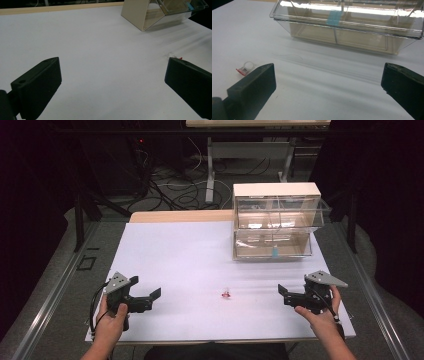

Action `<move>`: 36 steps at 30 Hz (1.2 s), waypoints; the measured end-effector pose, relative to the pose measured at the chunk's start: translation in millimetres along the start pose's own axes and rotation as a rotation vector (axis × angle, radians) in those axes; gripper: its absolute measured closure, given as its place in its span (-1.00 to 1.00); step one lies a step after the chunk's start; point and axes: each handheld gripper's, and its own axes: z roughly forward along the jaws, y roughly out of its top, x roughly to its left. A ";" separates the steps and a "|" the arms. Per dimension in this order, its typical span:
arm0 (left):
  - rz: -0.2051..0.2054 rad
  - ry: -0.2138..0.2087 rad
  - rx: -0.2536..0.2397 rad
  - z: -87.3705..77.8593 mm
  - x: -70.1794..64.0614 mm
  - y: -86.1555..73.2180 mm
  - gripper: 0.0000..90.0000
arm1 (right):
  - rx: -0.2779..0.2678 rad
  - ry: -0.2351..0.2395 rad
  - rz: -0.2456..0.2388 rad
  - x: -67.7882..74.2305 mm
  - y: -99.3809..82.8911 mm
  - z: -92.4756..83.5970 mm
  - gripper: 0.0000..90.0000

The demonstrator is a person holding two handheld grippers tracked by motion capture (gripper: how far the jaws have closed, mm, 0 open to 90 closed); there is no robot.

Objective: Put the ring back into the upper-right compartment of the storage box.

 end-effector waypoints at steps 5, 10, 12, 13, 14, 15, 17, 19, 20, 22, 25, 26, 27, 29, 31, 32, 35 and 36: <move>0.001 0.008 0.005 0.2 1.5 -0.1 -0.96 | 0.002 0.007 0.001 4.1 0.5 2.0 -1.00; -0.008 0.011 0.001 -0.6 0.1 -0.6 -0.95 | 0.010 0.021 -0.022 8.1 1.7 4.7 -1.00; 0.001 0.012 0.006 -1.2 0.8 -1.0 -0.95 | 0.007 0.027 -0.022 11.0 2.3 6.8 -1.00; -0.009 0.011 0.006 -1.3 0.3 -1.4 -0.95 | 0.007 0.027 -0.022 11.0 2.3 6.8 -1.00; -0.009 0.012 0.004 -1.4 0.4 -1.6 -0.95 | 0.007 0.038 -0.030 13.6 3.0 8.7 -1.00; -0.010 0.012 0.007 -1.7 0.3 -1.7 -0.95 | 0.005 0.038 -0.036 14.8 3.5 9.8 -1.00; -0.009 0.013 0.008 -1.8 0.1 -1.9 -0.95 | 0.009 0.046 -0.043 17.6 4.3 11.7 -1.00; -0.009 0.012 0.008 -1.6 -0.1 -1.9 -0.95 | 0.010 0.048 -0.043 19.2 4.5 12.6 -1.00; -0.006 0.013 0.006 -1.3 0.0 -1.8 -0.94 | 0.015 0.059 -0.047 22.7 5.0 14.4 -1.00; -0.009 0.014 0.007 -0.9 -0.6 -2.0 -0.94 | 0.018 0.059 -0.054 24.4 5.3 15.0 -1.00; -0.009 0.012 0.009 -0.3 -1.4 -2.2 -0.94 | 0.017 0.077 -0.066 30.1 5.9 18.0 -1.00; -0.005 0.015 0.007 0.0 -1.5 -2.4 -0.94 | 0.021 0.078 -0.064 32.4 6.3 18.8 -1.00; -0.004 0.015 0.009 0.2 -1.6 -2.5 -0.93 | 0.022 0.086 -0.071 35.6 7.2 21.2 -1.00; -0.002 0.014 0.016 0.2 -1.6 -2.5 -0.92 | 0.026 0.092 -0.074 39.2 8.3 23.5 -1.00; 0.006 0.018 0.019 0.2 -1.2 -2.5 -0.92 | 0.023 0.092 -0.072 41.2 8.8 24.9 -1.00; 0.004 0.020 0.015 0.6 -1.4 -2.8 -0.92 | 0.029 0.106 -0.071 42.9 9.4 25.6 -1.00; -0.006 0.015 0.019 0.4 -1.7 -2.9 -0.92 | 0.037 0.117 -0.071 48.9 10.4 29.4 -0.98; -0.009 0.014 0.017 0.3 -1.6 -3.1 -0.92 | 0.039 0.121 -0.080 52.1 10.8 31.5 -0.96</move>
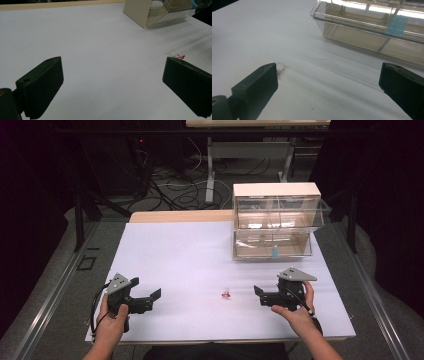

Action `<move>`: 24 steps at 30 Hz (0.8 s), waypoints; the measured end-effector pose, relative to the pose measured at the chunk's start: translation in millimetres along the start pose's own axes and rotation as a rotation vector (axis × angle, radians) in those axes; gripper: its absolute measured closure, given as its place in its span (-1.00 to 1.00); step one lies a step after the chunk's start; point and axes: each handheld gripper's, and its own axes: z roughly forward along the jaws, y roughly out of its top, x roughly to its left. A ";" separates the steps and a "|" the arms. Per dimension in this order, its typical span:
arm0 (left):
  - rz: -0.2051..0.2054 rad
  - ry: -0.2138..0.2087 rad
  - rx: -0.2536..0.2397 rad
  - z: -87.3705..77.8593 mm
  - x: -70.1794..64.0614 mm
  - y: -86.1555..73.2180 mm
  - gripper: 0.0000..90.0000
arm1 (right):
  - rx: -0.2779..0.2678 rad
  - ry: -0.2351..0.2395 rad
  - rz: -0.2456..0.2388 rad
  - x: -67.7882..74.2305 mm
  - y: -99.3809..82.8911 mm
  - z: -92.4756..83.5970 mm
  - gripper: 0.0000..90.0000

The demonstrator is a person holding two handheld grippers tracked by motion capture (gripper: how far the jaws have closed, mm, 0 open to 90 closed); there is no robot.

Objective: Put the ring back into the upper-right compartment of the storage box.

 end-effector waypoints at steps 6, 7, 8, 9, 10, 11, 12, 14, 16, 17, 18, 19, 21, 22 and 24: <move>-0.002 0.001 -0.001 -0.5 -0.1 0.0 -0.92 | 0.010 0.008 -0.004 6.2 2.6 6.8 -0.90; -0.001 0.001 0.001 -0.8 -0.1 0.0 -0.92 | 0.013 0.012 0.000 7.3 3.2 8.1 -0.88; 0.006 0.005 0.002 -1.2 0.2 0.0 -0.92 | 0.013 0.012 0.000 7.3 3.2 8.1 -0.88; 0.004 0.006 0.004 -1.6 -0.1 -0.1 -0.92 | 0.014 0.013 0.001 8.4 3.7 9.6 -0.86; -0.001 0.001 0.000 -1.4 -0.6 -0.2 -0.92 | 0.023 0.016 0.000 11.5 4.6 12.7 -0.84; 0.001 0.002 0.001 -1.6 -0.7 -0.2 -0.92 | 0.023 0.016 0.000 11.5 4.6 12.7 -0.84; 0.000 0.002 0.000 -1.7 -0.9 -0.2 -0.92 | 0.025 0.020 -0.010 13.0 5.0 14.7 -0.82; -0.004 0.002 -0.006 -1.6 -0.9 -0.7 -0.92 | 0.032 0.024 -0.013 19.4 7.3 18.6 -0.74; -0.006 0.005 -0.008 -1.4 -0.8 -0.9 -0.92 | 0.035 0.032 -0.017 23.6 8.5 22.0 -0.73; -0.009 0.005 -0.007 -1.5 -0.5 -0.7 -0.92 | 0.035 0.032 -0.017 23.6 8.5 22.0 -0.73; -0.010 0.004 -0.009 -1.7 0.1 -0.4 -0.92 | 0.042 0.034 -0.022 25.6 8.8 24.1 -0.72; -0.014 0.009 -0.012 -1.9 1.0 -0.2 -0.92 | 0.039 0.034 -0.024 27.5 9.4 26.8 -0.72; -0.026 0.006 -0.005 -2.0 3.3 -0.4 -0.92 | 0.040 0.040 -0.018 30.0 10.8 31.2 -0.69; -0.030 0.008 -0.005 -1.4 4.3 -0.5 -0.92 | 0.053 0.053 -0.013 33.1 11.1 37.3 -0.69; -0.036 0.013 -0.008 -1.5 6.9 0.0 -0.92 | 0.056 0.052 -0.012 34.3 11.1 41.1 -0.68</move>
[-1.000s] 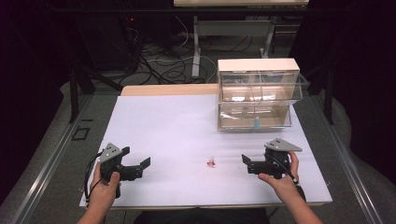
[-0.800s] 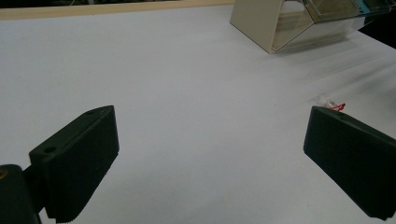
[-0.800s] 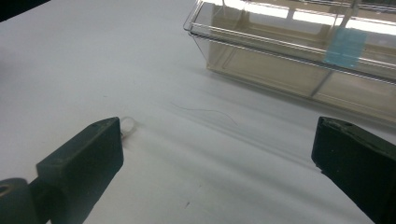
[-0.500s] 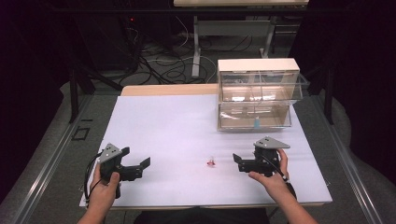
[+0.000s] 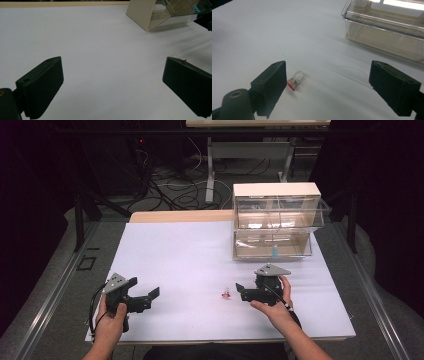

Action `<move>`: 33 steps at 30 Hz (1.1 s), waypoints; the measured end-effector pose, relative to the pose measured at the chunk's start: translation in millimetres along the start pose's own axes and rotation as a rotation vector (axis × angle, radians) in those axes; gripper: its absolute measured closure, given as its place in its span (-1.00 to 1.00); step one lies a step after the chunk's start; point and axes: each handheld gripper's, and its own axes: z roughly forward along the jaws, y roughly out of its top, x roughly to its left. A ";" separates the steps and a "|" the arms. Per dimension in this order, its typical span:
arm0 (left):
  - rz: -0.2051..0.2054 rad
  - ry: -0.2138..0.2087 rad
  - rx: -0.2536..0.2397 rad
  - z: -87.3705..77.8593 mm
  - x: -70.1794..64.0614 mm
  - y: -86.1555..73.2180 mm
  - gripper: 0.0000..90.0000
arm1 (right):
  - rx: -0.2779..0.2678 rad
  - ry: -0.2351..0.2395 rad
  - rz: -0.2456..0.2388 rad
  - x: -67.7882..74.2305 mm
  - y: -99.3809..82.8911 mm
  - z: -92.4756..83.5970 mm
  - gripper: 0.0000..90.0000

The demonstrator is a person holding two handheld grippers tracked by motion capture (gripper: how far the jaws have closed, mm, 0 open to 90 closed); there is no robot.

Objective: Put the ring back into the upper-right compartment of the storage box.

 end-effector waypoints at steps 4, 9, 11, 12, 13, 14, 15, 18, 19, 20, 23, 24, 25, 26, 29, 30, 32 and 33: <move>-0.011 0.007 -0.003 1.9 3.9 0.1 -0.92 | 0.015 0.014 0.008 2.2 1.1 9.8 -0.67; -0.017 0.008 -0.008 3.3 6.2 1.0 -0.91 | 0.030 0.018 -0.023 6.8 -1.2 18.2 -0.67; -0.016 0.005 -0.003 3.1 5.2 0.7 -0.90 | 0.033 0.019 -0.035 10.5 -1.1 20.7 -0.67; -0.015 0.003 -0.006 3.1 4.5 0.5 -0.90 | 0.038 0.023 -0.045 12.6 -1.2 20.5 -0.67; -0.010 0.003 -0.006 3.0 3.8 0.5 -0.90 | 0.039 0.022 -0.060 14.4 -1.4 20.6 -0.67; -0.006 0.003 -0.006 3.1 3.2 0.5 -0.90 | 0.039 0.022 -0.060 14.4 -1.4 20.6 -0.67; -0.004 0.003 -0.007 3.5 2.8 0.5 -0.90 | 0.037 0.022 -0.061 16.6 -1.6 21.0 -0.67; -0.002 0.004 -0.002 4.1 2.8 0.6 -0.90 | 0.062 0.049 -0.061 21.9 -1.1 22.0 -0.60; -0.003 0.005 -0.005 3.8 2.5 0.8 -0.90 | 0.062 0.049 -0.061 21.9 -1.1 22.0 -0.60; -0.001 0.003 -0.008 3.5 2.2 0.9 -0.90 | 0.067 0.049 -0.060 22.8 -1.3 22.6 -0.57; -0.003 0.000 -0.008 2.2 0.4 0.5 -0.90 | 0.079 0.055 -0.056 28.6 -1.4 26.5 -0.50; -0.001 -0.001 -0.008 1.8 0.0 0.4 -0.90 | 0.103 0.055 -0.063 30.1 -0.9 26.4 -0.49; -0.003 -0.001 -0.012 1.7 -0.1 0.3 -0.90 | 0.093 0.056 -0.063 31.7 -1.5 29.1 -0.49; -0.005 -0.002 -0.012 1.7 0.1 0.3 -0.90 | 0.093 0.056 -0.063 31.7 -1.5 29.1 -0.49; -0.010 0.001 -0.006 2.5 1.2 0.2 -0.90 | 0.106 0.066 -0.075 35.8 -2.1 34.7 -0.45; -0.012 0.002 -0.006 2.6 1.4 0.1 -0.90 | 0.116 0.067 -0.076 37.1 -2.6 36.2 -0.44; -0.011 0.003 -0.004 2.0 1.4 -0.1 -0.89 | 0.145 0.062 -0.078 39.6 -3.7 41.1 -0.38; -0.009 0.005 -0.004 1.5 1.1 -0.2 -0.89 | 0.145 0.062 -0.078 39.6 -3.7 41.1 -0.38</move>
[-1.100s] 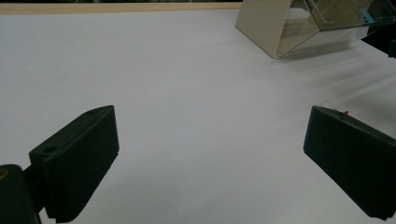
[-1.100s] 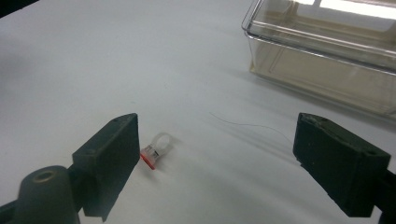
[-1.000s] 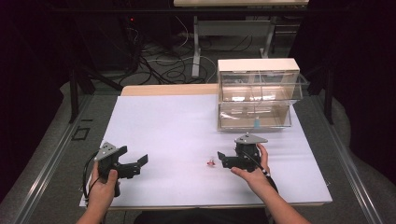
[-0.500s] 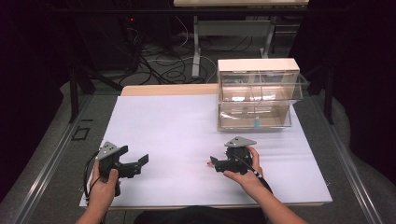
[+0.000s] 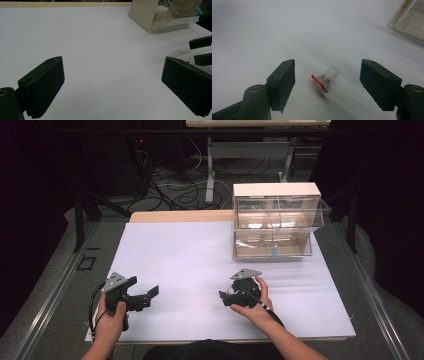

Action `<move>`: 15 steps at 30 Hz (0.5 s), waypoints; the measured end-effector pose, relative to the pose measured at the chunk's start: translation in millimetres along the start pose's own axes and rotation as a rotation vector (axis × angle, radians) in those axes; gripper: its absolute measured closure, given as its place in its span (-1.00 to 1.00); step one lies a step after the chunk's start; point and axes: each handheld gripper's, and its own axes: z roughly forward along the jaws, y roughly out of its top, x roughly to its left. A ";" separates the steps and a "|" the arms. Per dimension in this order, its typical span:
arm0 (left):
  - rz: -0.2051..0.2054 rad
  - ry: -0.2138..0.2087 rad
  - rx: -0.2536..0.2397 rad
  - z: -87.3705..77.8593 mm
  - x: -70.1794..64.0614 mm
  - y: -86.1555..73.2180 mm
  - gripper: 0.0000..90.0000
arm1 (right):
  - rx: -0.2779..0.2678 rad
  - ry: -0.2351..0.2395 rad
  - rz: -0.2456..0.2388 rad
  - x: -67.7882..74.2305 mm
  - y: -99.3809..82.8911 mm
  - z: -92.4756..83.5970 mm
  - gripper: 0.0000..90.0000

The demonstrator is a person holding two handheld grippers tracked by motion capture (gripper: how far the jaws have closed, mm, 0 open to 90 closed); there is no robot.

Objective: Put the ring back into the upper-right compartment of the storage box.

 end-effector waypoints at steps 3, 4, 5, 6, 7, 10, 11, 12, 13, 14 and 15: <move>0.011 0.005 -0.006 -1.7 -0.5 0.4 -0.89 | 0.027 -0.012 -0.012 1.5 0.5 7.8 -0.30; 0.011 0.005 -0.005 -1.7 -0.8 0.4 -0.89 | 0.030 -0.016 -0.018 1.2 0.6 10.6 -0.28; 0.007 0.005 -0.006 -1.4 -1.5 0.2 -0.89 | 0.030 -0.016 -0.018 1.2 0.6 10.6 -0.28; 0.013 0.007 -0.005 -1.3 -1.5 0.2 -0.89 | 0.046 -0.030 -0.010 0.8 0.6 13.7 -0.21; 0.013 0.006 -0.005 -1.2 -1.8 0.1 -0.89 | 0.059 -0.032 0.002 1.1 0.8 14.4 -0.19; 0.009 0.005 -0.005 -1.0 -2.3 -0.1 -0.89 | 0.068 -0.030 0.005 -0.3 0.8 15.7 -0.14; 0.009 0.006 -0.005 -1.0 -2.2 -0.3 -0.89 | 0.071 -0.028 0.007 -1.0 0.7 15.9 -0.11; 0.008 0.007 -0.005 -1.1 -2.0 -0.4 -0.89 | 0.076 -0.015 0.016 -1.7 1.4 15.8 -0.10; 0.008 0.008 -0.005 -1.5 -1.9 -0.5 -0.89 | 0.090 -0.014 0.018 -1.8 1.8 15.5 -0.09; 0.007 0.010 -0.005 -1.9 -1.8 -0.6 -0.89 | 0.090 -0.014 0.018 -1.8 1.8 15.5 -0.09; 0.007 0.010 -0.006 -2.2 -1.9 -0.6 -0.89 | 0.081 -0.010 0.017 -1.9 1.3 16.7 -0.08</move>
